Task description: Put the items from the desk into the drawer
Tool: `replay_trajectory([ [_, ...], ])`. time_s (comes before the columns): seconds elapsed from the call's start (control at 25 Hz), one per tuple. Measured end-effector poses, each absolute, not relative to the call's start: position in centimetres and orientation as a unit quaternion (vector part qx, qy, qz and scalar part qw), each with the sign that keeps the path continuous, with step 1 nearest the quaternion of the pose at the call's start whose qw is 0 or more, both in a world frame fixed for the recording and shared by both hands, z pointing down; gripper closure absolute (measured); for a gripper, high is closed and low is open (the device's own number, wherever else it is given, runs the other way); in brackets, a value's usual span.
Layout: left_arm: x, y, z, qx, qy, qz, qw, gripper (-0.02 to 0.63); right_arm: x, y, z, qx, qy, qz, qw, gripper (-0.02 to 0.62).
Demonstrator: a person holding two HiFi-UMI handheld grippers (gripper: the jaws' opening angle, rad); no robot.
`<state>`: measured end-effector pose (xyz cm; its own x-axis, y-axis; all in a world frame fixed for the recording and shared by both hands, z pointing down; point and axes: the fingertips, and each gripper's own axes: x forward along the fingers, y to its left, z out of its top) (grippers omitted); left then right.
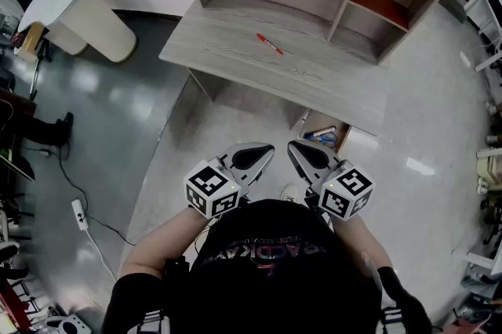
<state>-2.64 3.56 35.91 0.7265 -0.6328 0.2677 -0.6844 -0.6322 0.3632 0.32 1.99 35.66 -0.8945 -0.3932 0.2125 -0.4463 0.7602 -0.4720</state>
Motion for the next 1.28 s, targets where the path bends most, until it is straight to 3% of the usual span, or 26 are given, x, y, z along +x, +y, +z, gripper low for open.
replay_trajectory([
  [1.28,-5.2,4.3,35.9,0.893,-0.377,0.037,0.243,0.602,-2.1,2.7,35.4,0.202,-0.941,0.269,0.044,0.578],
])
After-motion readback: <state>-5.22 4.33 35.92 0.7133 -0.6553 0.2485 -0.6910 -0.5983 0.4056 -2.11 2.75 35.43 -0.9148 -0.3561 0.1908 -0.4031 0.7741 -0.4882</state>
